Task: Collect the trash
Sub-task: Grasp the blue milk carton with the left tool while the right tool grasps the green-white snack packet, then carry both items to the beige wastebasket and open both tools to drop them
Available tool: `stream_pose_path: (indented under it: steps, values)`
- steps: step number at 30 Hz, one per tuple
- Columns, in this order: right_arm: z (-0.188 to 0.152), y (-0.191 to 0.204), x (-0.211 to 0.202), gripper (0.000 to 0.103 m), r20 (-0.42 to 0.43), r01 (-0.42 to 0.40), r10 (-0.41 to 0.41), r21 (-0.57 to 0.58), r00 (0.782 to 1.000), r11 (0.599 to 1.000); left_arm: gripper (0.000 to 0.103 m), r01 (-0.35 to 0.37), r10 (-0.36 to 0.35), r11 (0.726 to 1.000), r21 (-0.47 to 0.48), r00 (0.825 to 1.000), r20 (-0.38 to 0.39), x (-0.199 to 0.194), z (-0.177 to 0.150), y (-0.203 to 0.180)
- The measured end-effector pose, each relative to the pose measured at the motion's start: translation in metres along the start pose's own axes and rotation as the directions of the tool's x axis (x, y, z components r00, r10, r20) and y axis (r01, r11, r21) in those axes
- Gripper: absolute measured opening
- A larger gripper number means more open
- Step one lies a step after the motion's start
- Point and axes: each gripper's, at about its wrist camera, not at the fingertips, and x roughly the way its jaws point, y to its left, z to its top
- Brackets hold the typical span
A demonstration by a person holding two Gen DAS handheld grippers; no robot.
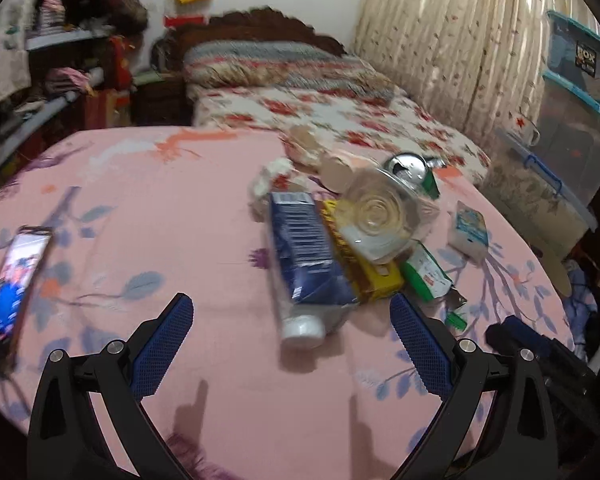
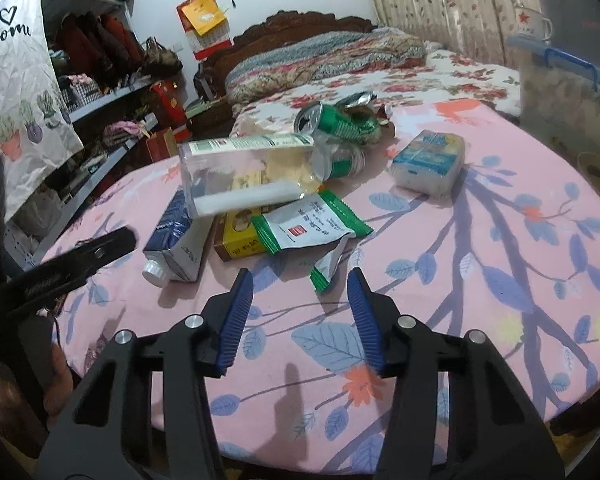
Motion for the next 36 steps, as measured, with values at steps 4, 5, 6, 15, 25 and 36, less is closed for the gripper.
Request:
stream_pose_path:
  steps: [4, 5, 6, 15, 25, 36]
  values:
    - [0.005, -0.008, 0.012, 0.056, -0.023, -0.007, 0.008, 0.02, 1.0, 1.0, 0.094, -0.017, 0.018, 1.0, 0.015, 0.998, -0.064, 0.036, 0.009, -0.007]
    - [0.007, -0.012, 0.015, 0.057, -0.029, -0.01, 0.011, 0.039, 1.0, 0.999, 0.094, -0.02, 0.021, 1.0, 0.014, 0.997, -0.069, 0.041, 0.009, -0.008]
    - [0.01, -0.018, 0.019, 0.059, -0.037, -0.016, 0.018, 0.067, 0.999, 0.998, 0.092, -0.029, 0.031, 0.999, 0.02, 0.997, -0.075, 0.047, 0.01, -0.009]
    - [0.022, -0.002, 0.057, 0.079, -0.11, 0.035, -0.043, -0.074, 0.993, 0.997, 0.048, 0.015, -0.011, 0.999, 0.041, 0.993, -0.114, 0.059, 0.004, 0.002]
    - [0.032, 0.019, 0.093, 0.024, -0.168, 0.042, -0.089, -0.261, 0.982, 0.964, 0.046, 0.034, -0.033, 0.999, 0.004, 0.997, -0.072, 0.019, -0.01, 0.038]
    - [0.034, -0.047, 0.02, 0.015, -0.037, -0.036, 0.036, 0.0, 0.999, 0.999, 0.046, 0.171, -0.172, 0.985, 0.018, 0.977, 0.126, -0.045, 0.037, 0.035]
